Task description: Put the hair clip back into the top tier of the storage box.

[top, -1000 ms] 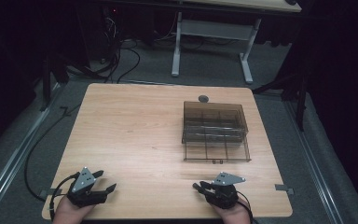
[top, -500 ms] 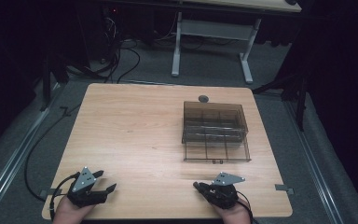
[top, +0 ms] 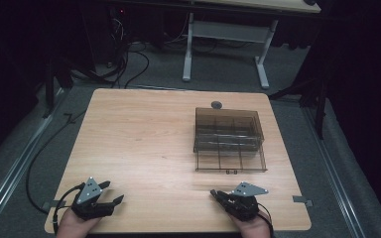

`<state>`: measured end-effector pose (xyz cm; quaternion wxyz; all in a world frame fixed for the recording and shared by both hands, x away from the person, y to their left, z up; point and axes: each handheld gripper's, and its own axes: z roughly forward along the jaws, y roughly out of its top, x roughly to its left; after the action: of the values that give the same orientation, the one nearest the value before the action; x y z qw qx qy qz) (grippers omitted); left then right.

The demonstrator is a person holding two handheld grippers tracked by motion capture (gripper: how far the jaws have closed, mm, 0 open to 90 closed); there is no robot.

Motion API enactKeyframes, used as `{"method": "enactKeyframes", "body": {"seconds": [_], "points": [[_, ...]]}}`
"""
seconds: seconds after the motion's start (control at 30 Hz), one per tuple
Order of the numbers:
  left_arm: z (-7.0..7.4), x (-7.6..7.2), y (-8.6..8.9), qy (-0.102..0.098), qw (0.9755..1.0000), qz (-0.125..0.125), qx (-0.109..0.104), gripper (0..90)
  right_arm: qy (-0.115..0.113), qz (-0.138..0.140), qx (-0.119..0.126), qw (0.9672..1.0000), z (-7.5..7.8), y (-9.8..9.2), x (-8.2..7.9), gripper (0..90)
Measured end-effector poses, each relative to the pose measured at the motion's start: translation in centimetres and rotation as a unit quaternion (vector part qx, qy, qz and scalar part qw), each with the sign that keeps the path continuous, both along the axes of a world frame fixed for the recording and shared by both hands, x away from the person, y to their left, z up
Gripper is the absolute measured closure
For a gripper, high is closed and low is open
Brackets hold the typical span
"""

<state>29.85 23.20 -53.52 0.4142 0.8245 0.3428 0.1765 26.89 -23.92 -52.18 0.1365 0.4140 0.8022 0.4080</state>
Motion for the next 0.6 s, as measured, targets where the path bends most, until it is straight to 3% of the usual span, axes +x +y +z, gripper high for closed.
{"method": "enactKeyframes", "body": {"seconds": [0.33,0.6], "points": [[0.0,0.0,0.0,0.0,1.0,0.0,0.0,28.0,-0.003,-0.065,-0.017,0.9977,0.2,-3.6,-0.4,81.6],[0.0,0.0,0.0,0.0,1.0,0.0,0.001,28.0,0.009,-0.079,-0.03,0.9964,-0.2,-3.9,-0.3,81.4]]}}
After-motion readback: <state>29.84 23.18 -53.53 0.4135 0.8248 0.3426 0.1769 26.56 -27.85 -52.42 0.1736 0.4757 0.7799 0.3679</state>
